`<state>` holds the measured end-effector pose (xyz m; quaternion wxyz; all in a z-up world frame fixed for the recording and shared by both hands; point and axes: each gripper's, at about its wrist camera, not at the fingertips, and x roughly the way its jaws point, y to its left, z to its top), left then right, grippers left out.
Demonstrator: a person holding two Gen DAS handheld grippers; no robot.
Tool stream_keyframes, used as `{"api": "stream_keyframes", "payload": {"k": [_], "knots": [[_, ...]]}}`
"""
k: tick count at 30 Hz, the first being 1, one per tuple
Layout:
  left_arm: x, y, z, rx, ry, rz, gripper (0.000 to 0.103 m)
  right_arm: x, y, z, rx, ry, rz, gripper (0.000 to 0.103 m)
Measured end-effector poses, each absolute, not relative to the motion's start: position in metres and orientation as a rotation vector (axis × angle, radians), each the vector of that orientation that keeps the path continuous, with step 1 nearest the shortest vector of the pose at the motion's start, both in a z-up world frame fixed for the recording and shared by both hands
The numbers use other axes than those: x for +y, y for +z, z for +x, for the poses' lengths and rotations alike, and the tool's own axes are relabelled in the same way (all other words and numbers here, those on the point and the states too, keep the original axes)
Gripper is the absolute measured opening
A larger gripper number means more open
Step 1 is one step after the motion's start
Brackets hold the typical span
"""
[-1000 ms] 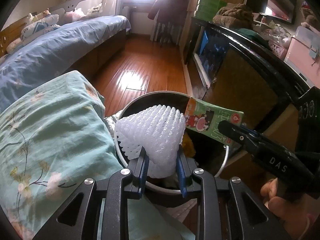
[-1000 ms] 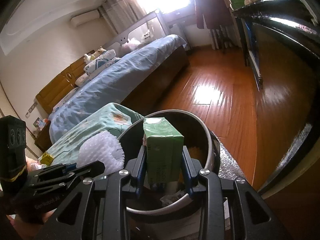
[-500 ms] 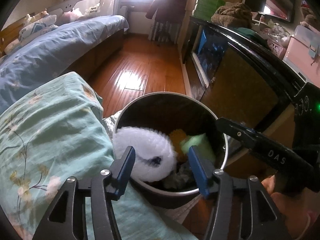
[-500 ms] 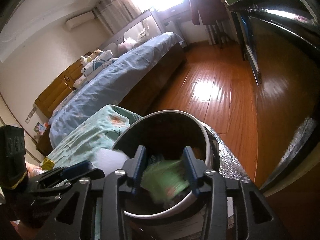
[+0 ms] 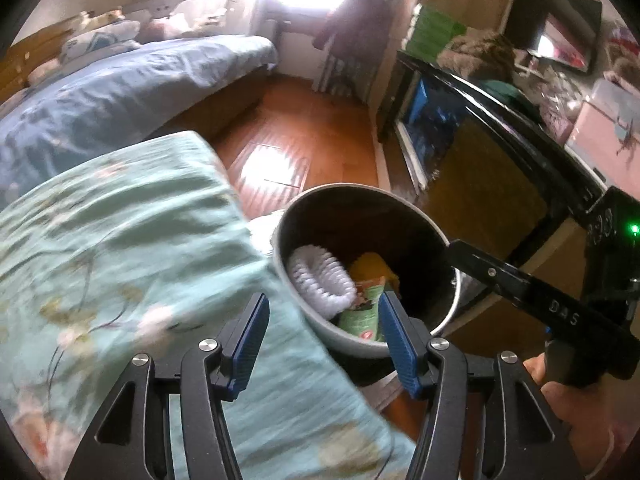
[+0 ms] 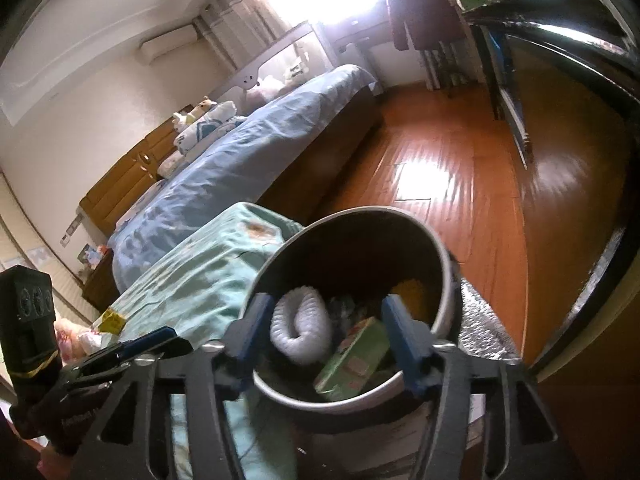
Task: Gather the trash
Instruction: 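Open both grippers to drop the foam net and juice box into the bin, then move both open grippers back over the bed toward the remaining trash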
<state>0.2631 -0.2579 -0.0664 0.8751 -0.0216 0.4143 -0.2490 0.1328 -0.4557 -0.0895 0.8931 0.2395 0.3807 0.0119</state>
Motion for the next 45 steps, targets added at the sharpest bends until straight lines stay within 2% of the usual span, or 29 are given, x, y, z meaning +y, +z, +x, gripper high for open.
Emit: {"api": "stream_keyframes", "payload": {"k": [2,3,15,32,45], "knots": [[-0.242,-0.067,0.255,0.857,-0.49,-0.063,0.06,-0.444,-0.088,0.132,0.792,0.049,0.498,0.082],[-0.232,-0.068,0.249,0.852,-0.469,-0.075,0.061,-0.437,-0.087,0.132,0.793,0.062,0.498,0.083],[-0.116,-0.064,0.201,0.811,-0.256,-0.202,0.067,-0.349,-0.082,0.141,0.843,0.25,0.447,0.091],[0.004,-0.062,0.16,0.771,-0.024,-0.333,0.067,-0.221,-0.083,0.166,0.894,0.487,0.338,0.091],[0.069,-0.075,0.167,0.789,0.081,-0.375,0.067,-0.142,-0.096,0.197,0.944,0.572,0.271,0.091]]}}
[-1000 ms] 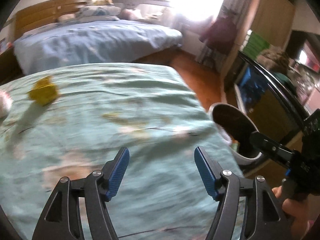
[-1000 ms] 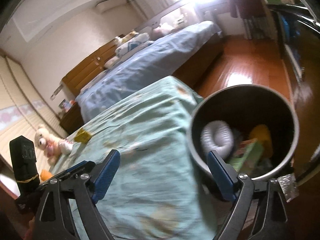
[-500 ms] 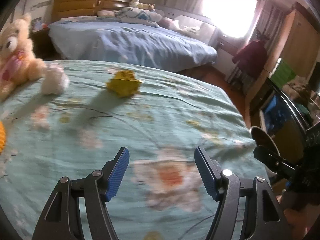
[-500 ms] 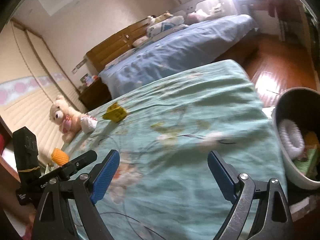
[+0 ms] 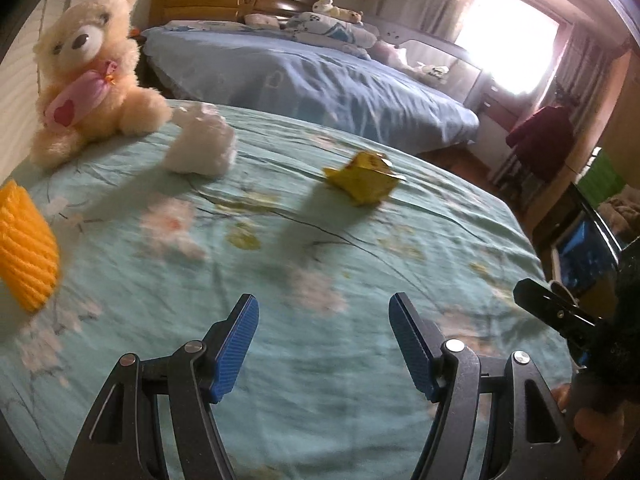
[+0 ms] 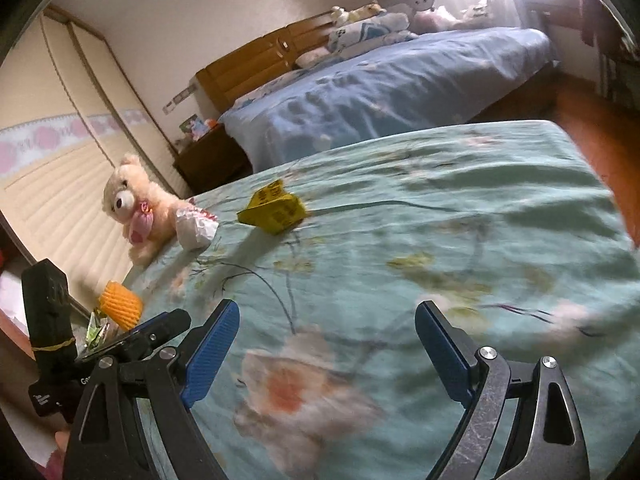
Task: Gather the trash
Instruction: 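Move both open grippers back over the bed toward the remaining trash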
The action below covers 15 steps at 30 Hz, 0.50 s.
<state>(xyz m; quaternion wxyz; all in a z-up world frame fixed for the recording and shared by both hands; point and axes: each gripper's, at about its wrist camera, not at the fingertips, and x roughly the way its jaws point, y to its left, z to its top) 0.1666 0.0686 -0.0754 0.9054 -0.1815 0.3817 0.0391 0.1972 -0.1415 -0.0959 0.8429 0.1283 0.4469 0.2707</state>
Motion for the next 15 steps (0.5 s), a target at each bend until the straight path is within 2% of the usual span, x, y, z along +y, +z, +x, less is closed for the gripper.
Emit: {"api": "stream_keyframes", "payload": {"k": [15], "knots": [[0.145,-0.088,0.229,0.794,0.185,-0.415,0.07,-0.071,-0.119,0.255,0.998,0.6,0.296,0.091]]}}
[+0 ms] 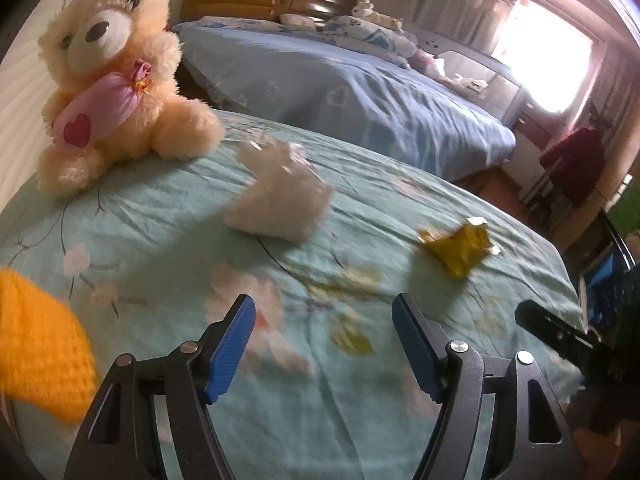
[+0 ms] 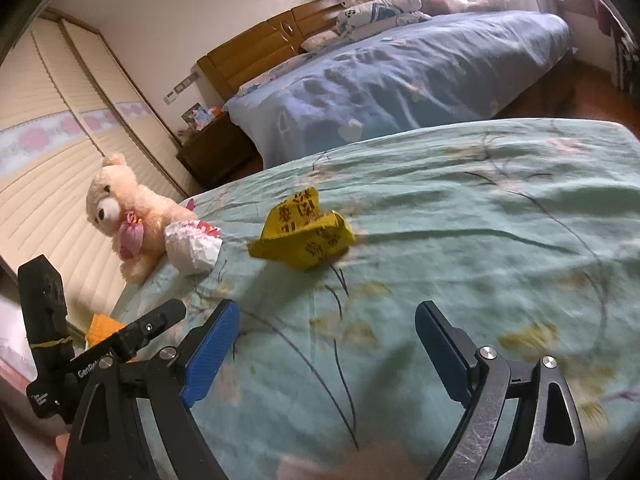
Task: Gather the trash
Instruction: 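Move both open grippers back over the bed toward the remaining trash, then grasp the white plastic bag with the left gripper while the right grasps the yellow wrapper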
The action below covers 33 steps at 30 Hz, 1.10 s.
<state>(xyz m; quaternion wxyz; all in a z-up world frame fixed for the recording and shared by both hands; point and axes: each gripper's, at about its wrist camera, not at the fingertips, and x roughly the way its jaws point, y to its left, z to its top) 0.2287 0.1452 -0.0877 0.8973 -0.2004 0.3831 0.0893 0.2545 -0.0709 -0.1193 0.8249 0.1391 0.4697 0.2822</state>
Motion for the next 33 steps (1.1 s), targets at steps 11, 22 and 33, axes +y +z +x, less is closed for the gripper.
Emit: {"api": "stream_keyframes", "payload": {"k": [11,22,33], "knots": [[0.167,-0.094,0.28,0.776,0.205,-0.425,0.074,-0.042,-0.129,0.291,1.006,0.599,0.304,0.091],[0.169,-0.106,0.301,0.783,0.232,-0.399,0.047,-0.034,-0.134,0.299,1.02,0.583,0.266,0.042],[0.161,-0.104,0.29,0.76,0.183,-0.375,0.021,-0.051,-0.128,0.292,1.014,0.604,0.294,0.046]]}}
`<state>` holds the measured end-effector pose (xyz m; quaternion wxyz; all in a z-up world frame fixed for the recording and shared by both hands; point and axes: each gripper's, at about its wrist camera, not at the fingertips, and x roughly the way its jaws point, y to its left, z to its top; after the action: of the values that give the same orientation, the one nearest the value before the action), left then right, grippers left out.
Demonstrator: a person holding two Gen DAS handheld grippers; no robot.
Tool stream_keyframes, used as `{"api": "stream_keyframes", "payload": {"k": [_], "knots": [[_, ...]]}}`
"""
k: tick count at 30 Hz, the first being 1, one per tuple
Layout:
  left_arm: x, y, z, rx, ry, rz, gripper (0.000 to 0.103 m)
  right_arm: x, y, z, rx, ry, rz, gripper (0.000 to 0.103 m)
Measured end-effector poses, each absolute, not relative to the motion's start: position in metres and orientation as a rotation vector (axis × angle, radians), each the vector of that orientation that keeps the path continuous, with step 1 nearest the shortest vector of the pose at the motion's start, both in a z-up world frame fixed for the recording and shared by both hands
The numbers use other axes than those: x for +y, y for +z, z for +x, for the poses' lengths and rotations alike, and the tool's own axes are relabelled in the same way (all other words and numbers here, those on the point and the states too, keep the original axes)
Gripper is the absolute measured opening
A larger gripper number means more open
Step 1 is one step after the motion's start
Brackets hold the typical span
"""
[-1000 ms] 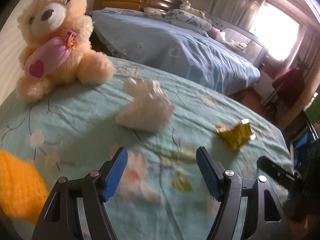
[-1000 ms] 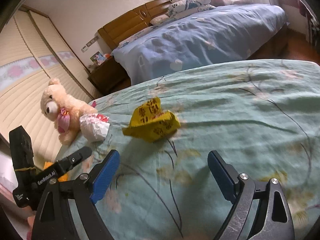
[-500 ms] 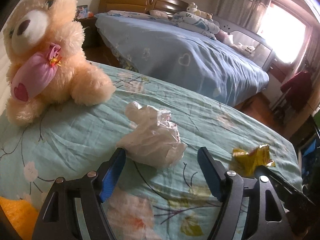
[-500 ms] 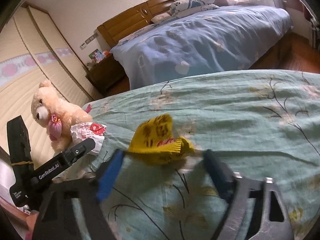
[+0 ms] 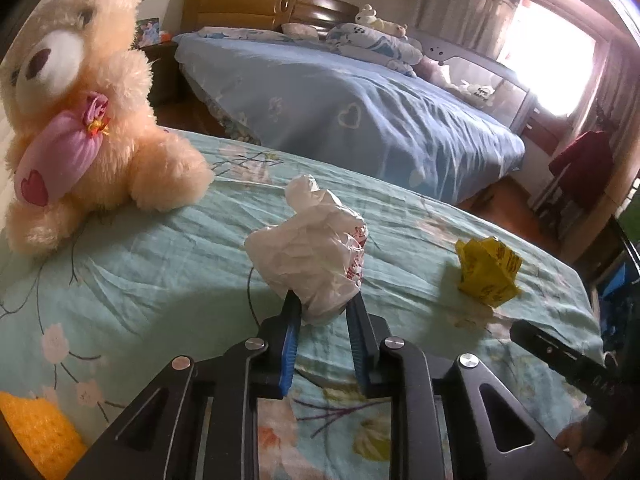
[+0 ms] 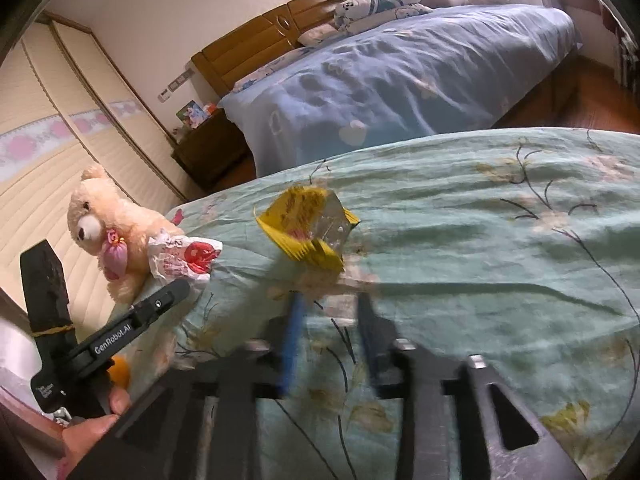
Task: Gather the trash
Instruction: 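Grasp the white plastic bag with the left gripper while the right grasps the yellow wrapper, then carry the white bag and yellow wrapper in both grippers over the bin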
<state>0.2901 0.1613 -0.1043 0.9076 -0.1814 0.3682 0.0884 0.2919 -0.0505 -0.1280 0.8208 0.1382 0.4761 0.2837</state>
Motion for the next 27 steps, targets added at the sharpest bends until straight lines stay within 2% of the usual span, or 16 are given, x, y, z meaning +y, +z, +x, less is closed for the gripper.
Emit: {"api": "stream_keyframes", "payload": {"k": [2,10,11,13,14,15,27], "knots": [[0.159,-0.104,0.285,0.755,0.172,-0.375,0.02,-0.049,-0.122,0.292,0.985,0.616,0.28,0.051],[0.154,-0.104,0.274,0.76,0.142,-0.38,0.019,-0.024,-0.12,0.309,0.952,0.637,0.184,0.052],[0.154,-0.103,0.274,0.759,0.141,-0.381,0.019,-0.02,-0.123,0.312,0.952,0.631,0.167,0.051],[0.153,-0.103,0.273,0.759,0.139,-0.38,0.019,-0.018,-0.125,0.315,0.954,0.632,0.157,0.03],[0.152,-0.103,0.273,0.76,0.139,-0.38,0.019,-0.017,-0.125,0.315,0.959,0.64,0.156,0.015],[0.152,-0.103,0.273,0.759,0.14,-0.378,0.019,-0.017,-0.125,0.315,0.957,0.643,0.152,0.012],[0.106,-0.094,0.255,0.765,0.046,-0.371,0.019,-0.063,-0.101,0.274,0.921,0.678,0.19,0.01]]}}
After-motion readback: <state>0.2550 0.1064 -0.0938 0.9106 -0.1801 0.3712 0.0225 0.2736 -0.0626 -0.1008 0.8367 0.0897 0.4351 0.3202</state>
